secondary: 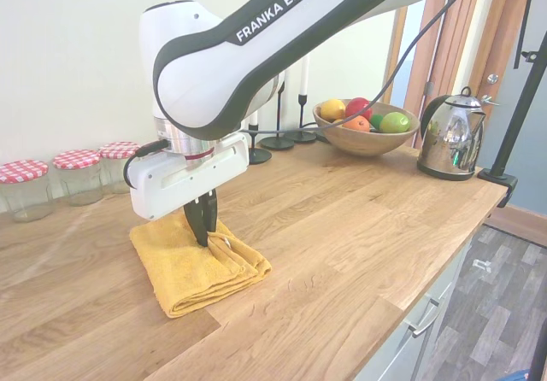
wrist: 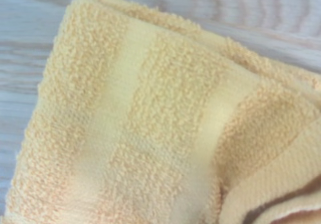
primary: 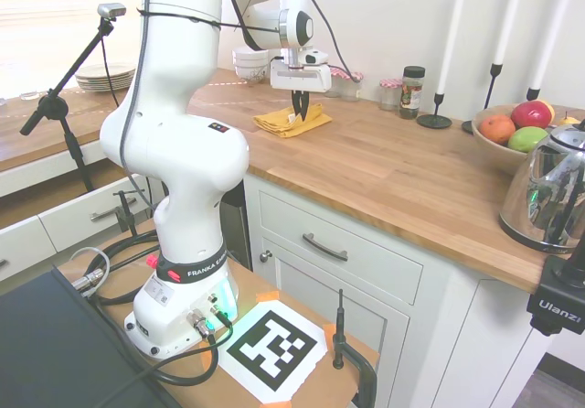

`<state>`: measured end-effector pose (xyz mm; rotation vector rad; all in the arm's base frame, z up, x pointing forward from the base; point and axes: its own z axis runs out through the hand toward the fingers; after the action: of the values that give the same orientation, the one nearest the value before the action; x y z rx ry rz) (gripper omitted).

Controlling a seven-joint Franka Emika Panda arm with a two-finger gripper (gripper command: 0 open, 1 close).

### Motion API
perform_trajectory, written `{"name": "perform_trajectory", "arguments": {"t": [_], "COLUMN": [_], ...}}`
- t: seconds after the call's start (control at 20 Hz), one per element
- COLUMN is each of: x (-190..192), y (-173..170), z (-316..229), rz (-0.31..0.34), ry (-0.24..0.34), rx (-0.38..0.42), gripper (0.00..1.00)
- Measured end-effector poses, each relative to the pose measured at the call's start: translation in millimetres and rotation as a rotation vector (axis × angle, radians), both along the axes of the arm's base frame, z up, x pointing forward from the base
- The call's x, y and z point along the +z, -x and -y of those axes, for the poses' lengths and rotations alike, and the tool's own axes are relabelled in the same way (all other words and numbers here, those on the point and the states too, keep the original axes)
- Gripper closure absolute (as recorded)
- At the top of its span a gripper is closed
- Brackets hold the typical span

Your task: Wipe the counter

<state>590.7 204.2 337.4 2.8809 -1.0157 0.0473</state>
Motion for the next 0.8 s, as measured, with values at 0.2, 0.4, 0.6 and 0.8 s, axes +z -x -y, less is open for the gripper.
{"name": "perform_trajectory", "arguments": {"t": [0.2, 0.4, 0.6, 0.8], "x": [0, 0, 0, 1], "y": [0, 0, -5, -5], "z": [0, 5, 41, 97], "rz": [0.001, 0.009, 0.017, 0.023], "ry": [-0.001, -0.002, -0.007, -0.017], "rx": [0.000, -0.007, -0.032, -0.060], "gripper": [1.00, 1.00, 1.00, 1.00]}}
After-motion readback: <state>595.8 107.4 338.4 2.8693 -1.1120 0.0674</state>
